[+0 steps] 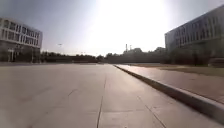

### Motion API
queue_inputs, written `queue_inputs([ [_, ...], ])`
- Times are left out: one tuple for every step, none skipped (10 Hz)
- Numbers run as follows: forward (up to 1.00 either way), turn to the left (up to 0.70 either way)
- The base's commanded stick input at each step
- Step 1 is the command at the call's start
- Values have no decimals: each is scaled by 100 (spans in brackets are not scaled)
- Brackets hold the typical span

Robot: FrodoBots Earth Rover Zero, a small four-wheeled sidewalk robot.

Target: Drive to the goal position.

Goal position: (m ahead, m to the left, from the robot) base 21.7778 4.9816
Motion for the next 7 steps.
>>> queue_inputs([
  [70, 0],
  [70, -2],
  [70, -4],
  [70, -6],
  [70, -12],
  [70, -17],
  [70, -23],
])
